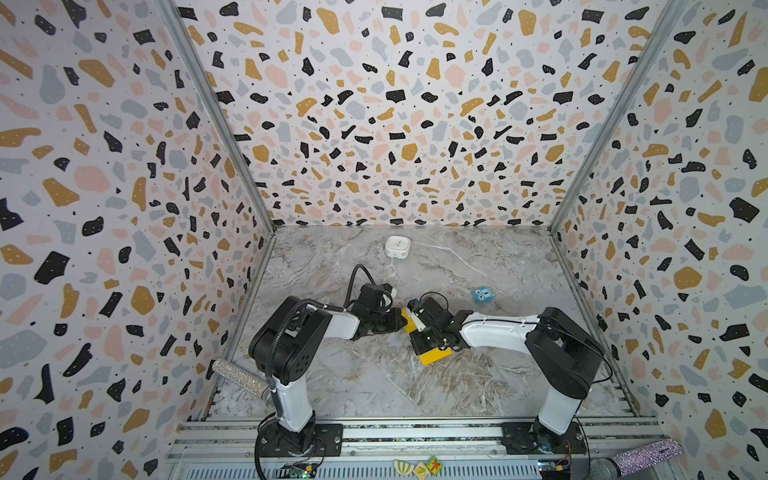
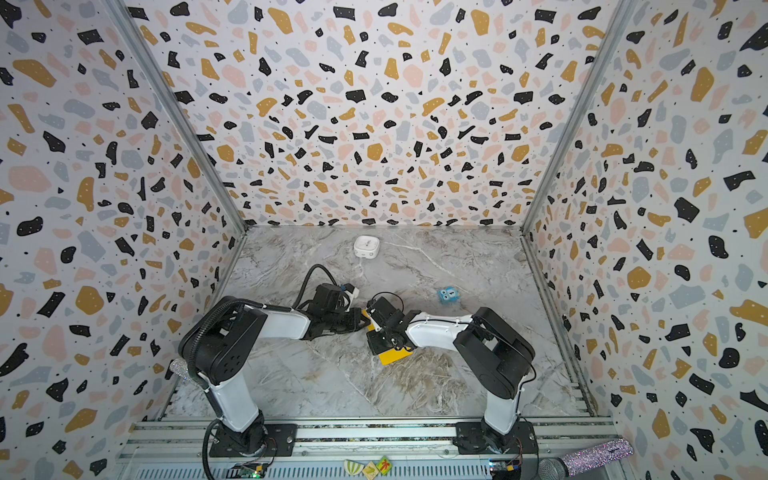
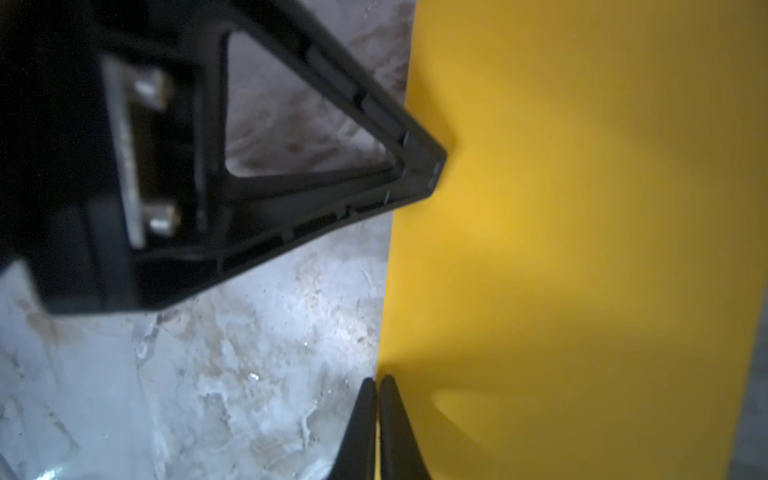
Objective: Fold a paper plane with a square sheet of paper (pick it up from the middle)
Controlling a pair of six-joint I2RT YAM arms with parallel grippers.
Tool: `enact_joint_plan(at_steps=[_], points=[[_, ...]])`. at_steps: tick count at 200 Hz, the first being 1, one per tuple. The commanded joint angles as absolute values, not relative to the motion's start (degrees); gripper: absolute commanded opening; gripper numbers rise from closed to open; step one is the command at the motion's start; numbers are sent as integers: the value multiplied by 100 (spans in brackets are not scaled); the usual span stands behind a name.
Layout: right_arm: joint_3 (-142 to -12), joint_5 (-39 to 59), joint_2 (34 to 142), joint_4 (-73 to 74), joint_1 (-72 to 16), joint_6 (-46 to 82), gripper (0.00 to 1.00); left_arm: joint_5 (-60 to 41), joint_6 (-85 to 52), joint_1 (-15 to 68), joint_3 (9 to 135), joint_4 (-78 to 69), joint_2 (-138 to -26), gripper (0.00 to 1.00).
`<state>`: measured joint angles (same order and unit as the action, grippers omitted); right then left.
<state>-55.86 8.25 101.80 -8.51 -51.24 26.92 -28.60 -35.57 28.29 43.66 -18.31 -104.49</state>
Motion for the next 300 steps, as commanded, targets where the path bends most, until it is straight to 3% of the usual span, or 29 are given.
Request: enact_joint_plan(at_steps=[1,141,203,300], points=[[-5289,1068,10044,-1575,-5194,2671,9,-2555,-3498,2806,4254,-1619,-10542,5],[-4466,1387,9335,-1853,-5493,2934,9,-2578,-3516,2804,4262,-1599,-10453,5],[-5000,930,8396,-1720,-5446,3149,11,-3085,-3725,2906,4348,-1845,-10254,7],[-5334,885,9424,-1684,-5001,3100,12,-3204,-3833,3052,4267,-2008,-9855,11]])
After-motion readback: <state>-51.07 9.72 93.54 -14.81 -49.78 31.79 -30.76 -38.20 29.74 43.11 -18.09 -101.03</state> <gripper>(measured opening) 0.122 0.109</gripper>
